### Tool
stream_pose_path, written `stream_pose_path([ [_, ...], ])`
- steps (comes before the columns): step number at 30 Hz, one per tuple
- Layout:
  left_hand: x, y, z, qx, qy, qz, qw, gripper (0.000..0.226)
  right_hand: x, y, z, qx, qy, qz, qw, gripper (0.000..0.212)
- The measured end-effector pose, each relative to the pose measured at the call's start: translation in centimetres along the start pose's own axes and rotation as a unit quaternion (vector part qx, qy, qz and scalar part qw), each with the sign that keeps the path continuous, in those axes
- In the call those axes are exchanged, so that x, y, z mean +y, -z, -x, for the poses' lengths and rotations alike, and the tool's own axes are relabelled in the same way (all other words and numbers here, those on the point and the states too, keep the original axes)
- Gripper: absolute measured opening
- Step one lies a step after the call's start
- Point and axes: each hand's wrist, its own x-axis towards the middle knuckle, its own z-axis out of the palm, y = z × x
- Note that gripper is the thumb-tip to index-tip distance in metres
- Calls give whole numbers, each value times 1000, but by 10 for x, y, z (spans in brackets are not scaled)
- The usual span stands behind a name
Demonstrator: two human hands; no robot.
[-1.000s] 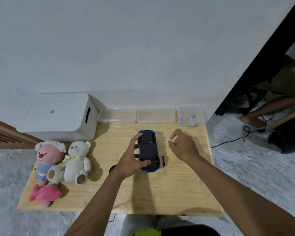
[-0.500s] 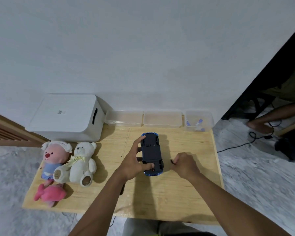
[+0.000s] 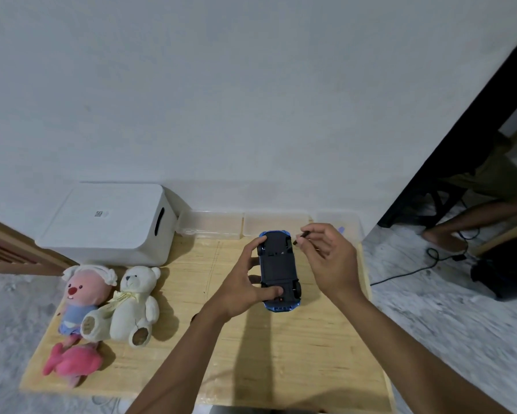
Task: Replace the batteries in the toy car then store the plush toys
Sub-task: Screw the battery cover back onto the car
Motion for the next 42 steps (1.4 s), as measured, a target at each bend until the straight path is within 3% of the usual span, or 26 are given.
stream_pose_path([
  [42,-2,1,-5,9,12,-10,1000,99,14,-9,-8,5,4,2,1000,19],
])
